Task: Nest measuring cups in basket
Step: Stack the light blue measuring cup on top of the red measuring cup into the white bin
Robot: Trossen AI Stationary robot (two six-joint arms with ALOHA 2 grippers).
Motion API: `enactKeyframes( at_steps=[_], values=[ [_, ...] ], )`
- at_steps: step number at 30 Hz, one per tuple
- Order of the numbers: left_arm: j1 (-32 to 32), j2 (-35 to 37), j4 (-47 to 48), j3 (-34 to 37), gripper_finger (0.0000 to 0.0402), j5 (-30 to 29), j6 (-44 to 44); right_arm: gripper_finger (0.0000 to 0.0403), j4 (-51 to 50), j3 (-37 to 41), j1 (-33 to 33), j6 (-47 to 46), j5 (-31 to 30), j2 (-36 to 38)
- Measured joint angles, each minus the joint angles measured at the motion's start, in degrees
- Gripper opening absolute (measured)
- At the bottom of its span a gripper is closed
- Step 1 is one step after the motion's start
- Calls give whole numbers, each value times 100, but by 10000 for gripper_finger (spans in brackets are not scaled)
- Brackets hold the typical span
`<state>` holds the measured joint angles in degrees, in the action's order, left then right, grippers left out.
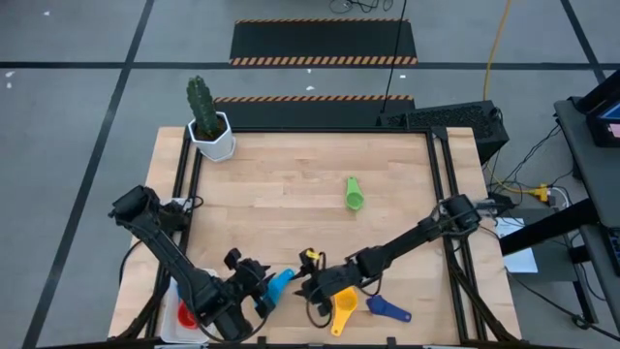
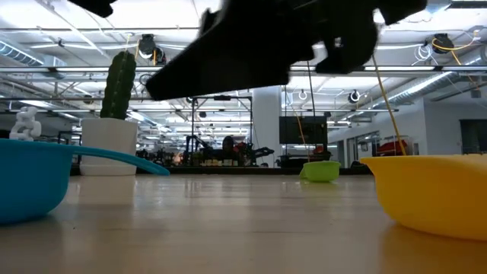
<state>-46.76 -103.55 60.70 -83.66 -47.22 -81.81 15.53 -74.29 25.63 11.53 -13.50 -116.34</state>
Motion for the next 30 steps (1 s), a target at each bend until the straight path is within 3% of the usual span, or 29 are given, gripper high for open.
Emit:
enactKeyframes(
  at_steps=[6,17,20,30],
  values=[
    [-27,-6,-269,287,106,7,-87,191,90,-292,0,276,-191,-396],
    [-19,-6,-33,348,106,58,-103,273,154,-290,-170,520,-391,-774],
    [1,-6,-29,348,106,57,-94,270,249,-290,-184,1021,-623,-832],
    [54,-6,-6,348,106,31,-104,214,389,-290,-360,2040,-341,-943]
  ],
)
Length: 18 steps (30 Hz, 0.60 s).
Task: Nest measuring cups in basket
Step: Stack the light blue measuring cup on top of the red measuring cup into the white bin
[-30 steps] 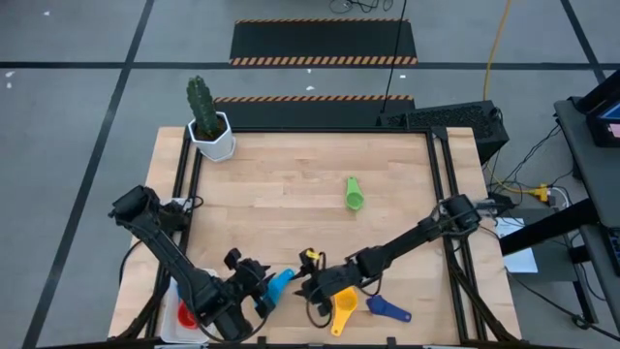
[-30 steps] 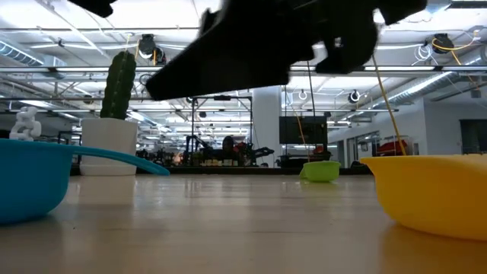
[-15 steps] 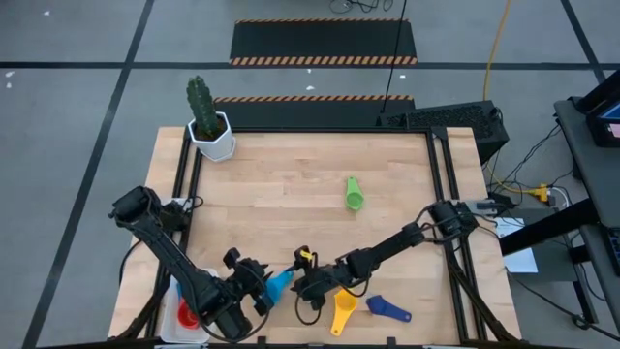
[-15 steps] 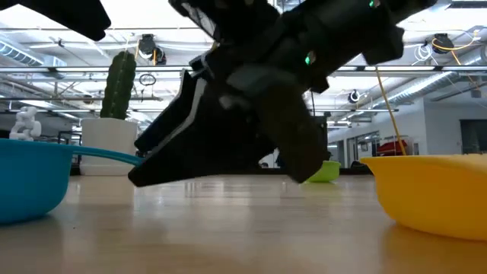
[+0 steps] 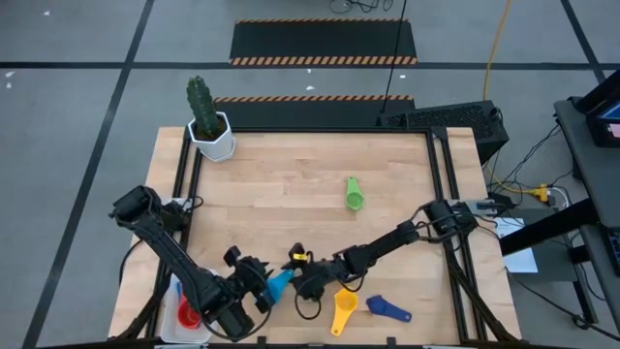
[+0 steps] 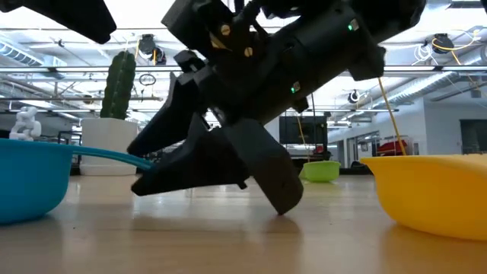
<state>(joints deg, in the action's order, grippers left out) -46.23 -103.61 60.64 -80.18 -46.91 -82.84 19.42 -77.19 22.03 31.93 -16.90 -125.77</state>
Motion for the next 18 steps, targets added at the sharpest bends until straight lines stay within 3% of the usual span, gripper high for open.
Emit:
enactKeyframes(
  at_steps=[7,18],
  values=[
    [47,0,-2,0,106,-18,-25,159,417,-11,-67,310,234,-165],
    [89,0,106,0,106,-18,-86,12,581,-6,-67,647,227,-173]
  ],
)
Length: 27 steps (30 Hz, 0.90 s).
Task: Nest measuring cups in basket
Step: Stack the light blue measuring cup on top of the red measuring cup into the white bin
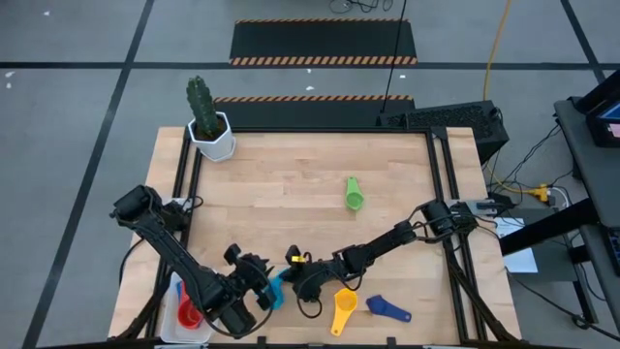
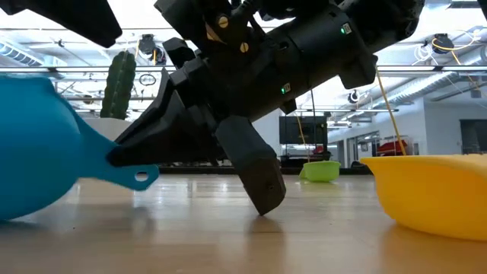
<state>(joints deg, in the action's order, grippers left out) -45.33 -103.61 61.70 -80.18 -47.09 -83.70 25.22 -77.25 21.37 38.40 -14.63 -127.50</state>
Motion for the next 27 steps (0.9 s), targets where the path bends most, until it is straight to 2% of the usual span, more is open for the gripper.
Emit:
enactKeyframes(
  at_steps=[6,11,17,22,27],
  values=[
    [82,0,86,0,106,-2,-2,8,-14,3,1,6,-102,-2],
    [106,0,104,0,106,-4,-4,3,-365,17,43,33,-798,174],
    [96,0,-36,0,106,-15,43,2,-1439,33,187,-49,-1729,630],
    [4,0,-716,0,106,-254,664,1,-2329,147,291,-412,-2318,1002],
    [-87,0,-1870,0,106,-247,1833,1,-2434,669,393,-640,-2622,1537]
  ],
)
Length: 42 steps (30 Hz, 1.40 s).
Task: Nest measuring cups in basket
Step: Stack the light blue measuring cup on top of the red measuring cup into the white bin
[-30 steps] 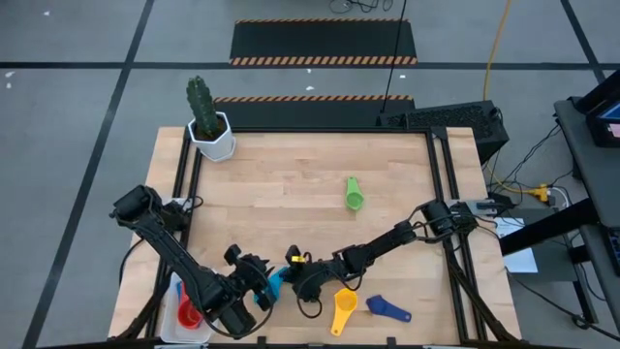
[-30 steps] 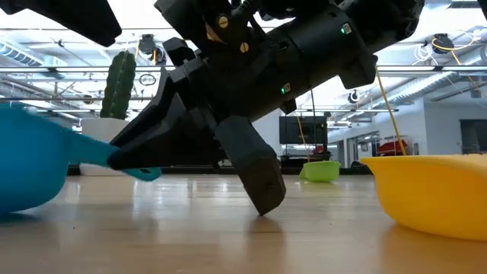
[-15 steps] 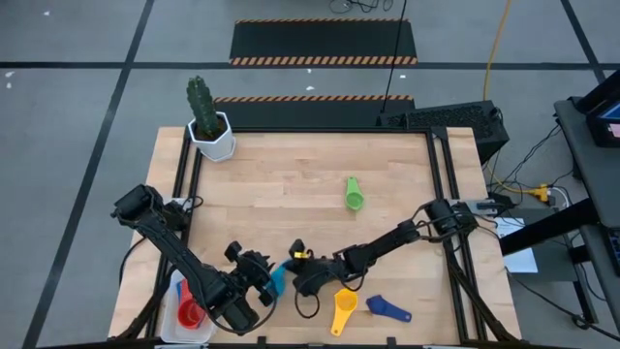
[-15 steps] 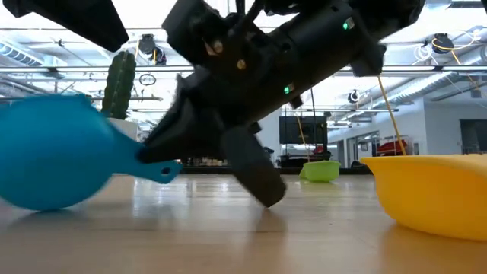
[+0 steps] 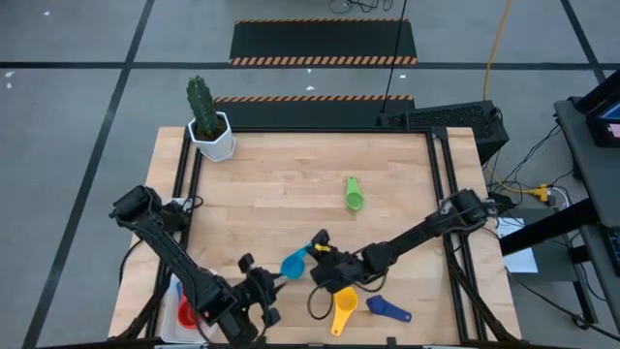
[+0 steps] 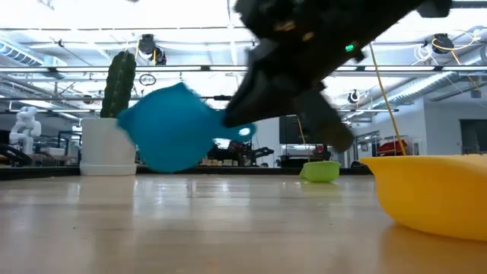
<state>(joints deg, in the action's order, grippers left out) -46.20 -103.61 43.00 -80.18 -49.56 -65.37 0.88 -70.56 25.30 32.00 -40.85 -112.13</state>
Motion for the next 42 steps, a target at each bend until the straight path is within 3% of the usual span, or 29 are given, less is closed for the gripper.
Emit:
enactKeyframes(
  at_steps=[7,13,17,23,26,30,42],
  values=[
    [100,0,-1130,0,126,198,1147,1,184,1125,79,-210,24,1114],
    [500,-79,-1848,0,200,752,1765,0,983,2095,177,-287,54,2114],
    [756,-187,-2294,0,249,817,2489,0,1127,2548,297,-81,62,2597],
    [1132,-190,-2694,0,291,930,3391,0,1108,2869,374,163,48,2935],
    [1369,-190,-2699,0,292,1317,3638,0,1135,2872,376,229,50,2933],
    [1771,-192,-2666,0,278,2373,3650,0,1140,2874,376,233,48,2931],
    [2380,-195,-2662,0,213,4022,4420,0,1146,2874,409,337,45,2931]
  ],
)
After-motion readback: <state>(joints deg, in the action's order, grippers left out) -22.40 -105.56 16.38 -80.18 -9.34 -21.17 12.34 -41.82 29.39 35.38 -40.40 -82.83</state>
